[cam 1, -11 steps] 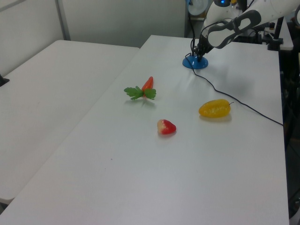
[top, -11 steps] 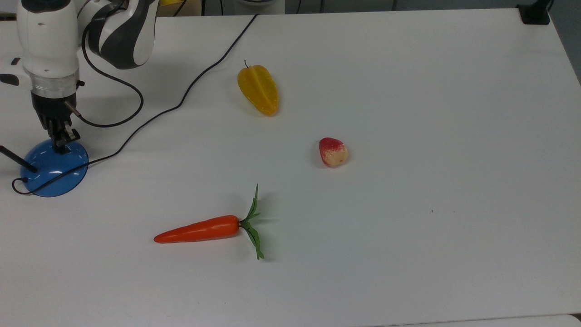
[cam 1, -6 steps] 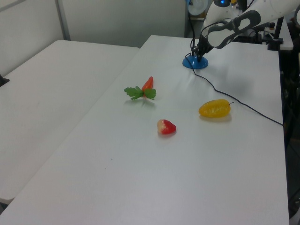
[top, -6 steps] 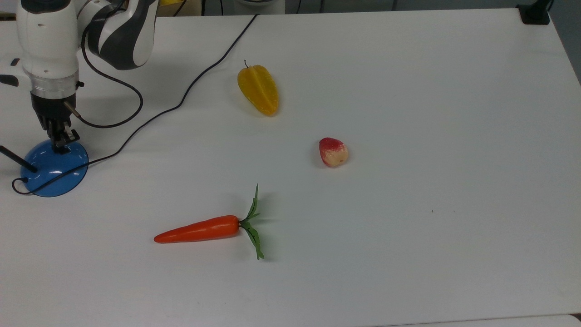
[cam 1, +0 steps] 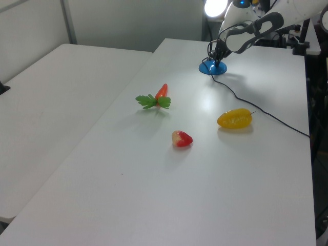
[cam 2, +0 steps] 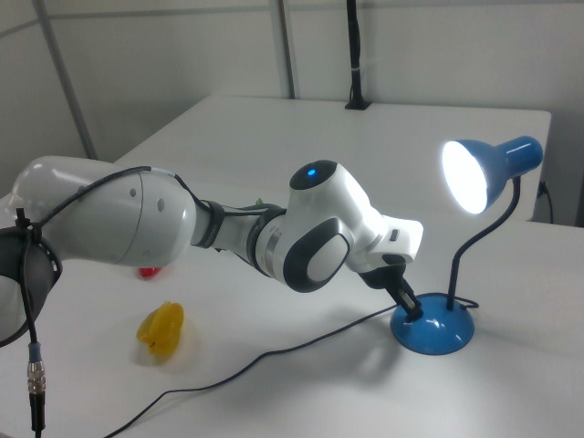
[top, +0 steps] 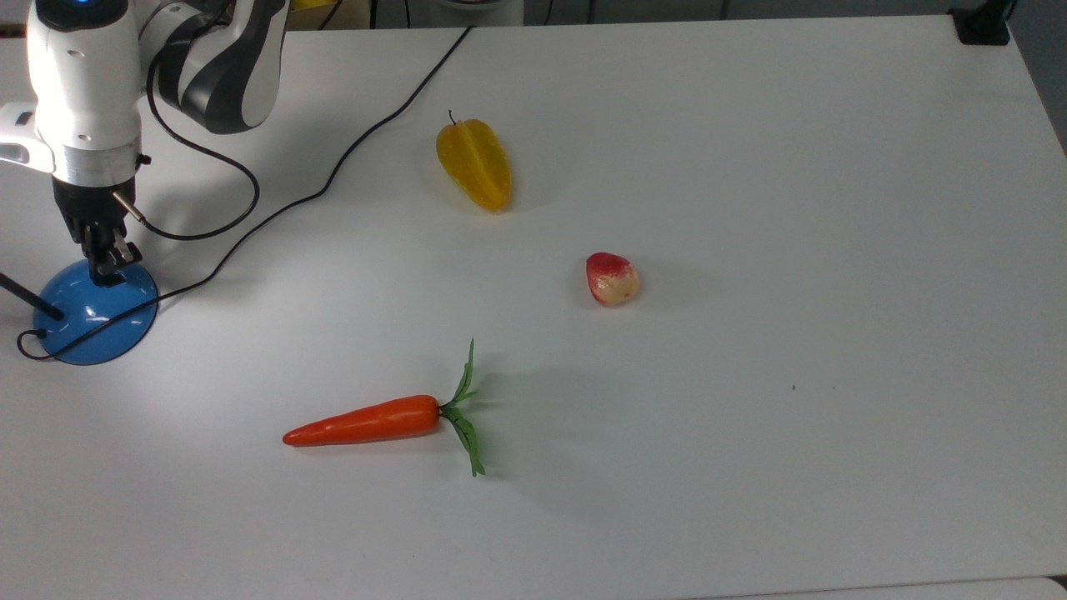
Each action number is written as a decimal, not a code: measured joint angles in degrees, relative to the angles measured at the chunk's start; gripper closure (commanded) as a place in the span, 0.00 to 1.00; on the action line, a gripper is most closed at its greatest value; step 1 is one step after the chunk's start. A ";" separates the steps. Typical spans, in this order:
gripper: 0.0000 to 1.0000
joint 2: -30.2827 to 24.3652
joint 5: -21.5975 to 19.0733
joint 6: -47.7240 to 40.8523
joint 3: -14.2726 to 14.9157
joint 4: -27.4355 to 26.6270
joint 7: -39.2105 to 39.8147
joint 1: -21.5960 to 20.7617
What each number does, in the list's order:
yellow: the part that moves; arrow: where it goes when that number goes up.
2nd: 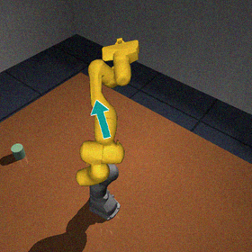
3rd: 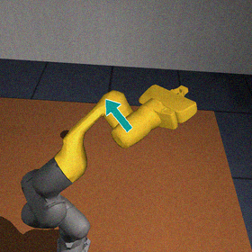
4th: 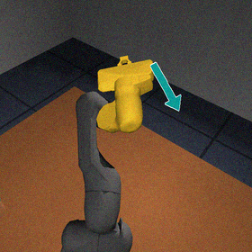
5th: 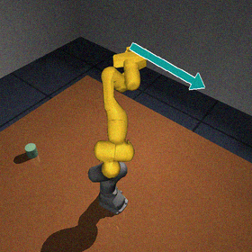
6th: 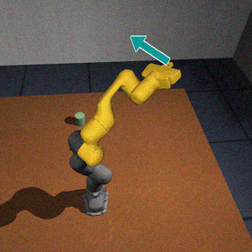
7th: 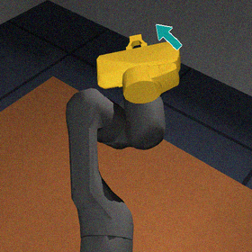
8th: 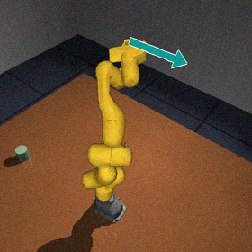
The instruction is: Turn on desk lamp
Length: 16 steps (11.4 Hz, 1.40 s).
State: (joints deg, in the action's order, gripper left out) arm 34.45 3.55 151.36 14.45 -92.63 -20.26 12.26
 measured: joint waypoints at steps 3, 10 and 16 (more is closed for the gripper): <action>1.00 0.00 0.30 0.00 0.00 0.01 0.04 -0.02; 1.00 -7.88 0.36 -10.90 -0.21 -3.75 3.98 -6.06; 0.70 -24.74 0.36 -41.10 -0.51 -5.65 8.14 -19.44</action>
State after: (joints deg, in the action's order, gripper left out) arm 9.71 3.90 110.26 13.94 -98.28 -12.12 -7.18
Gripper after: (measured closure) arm 0.991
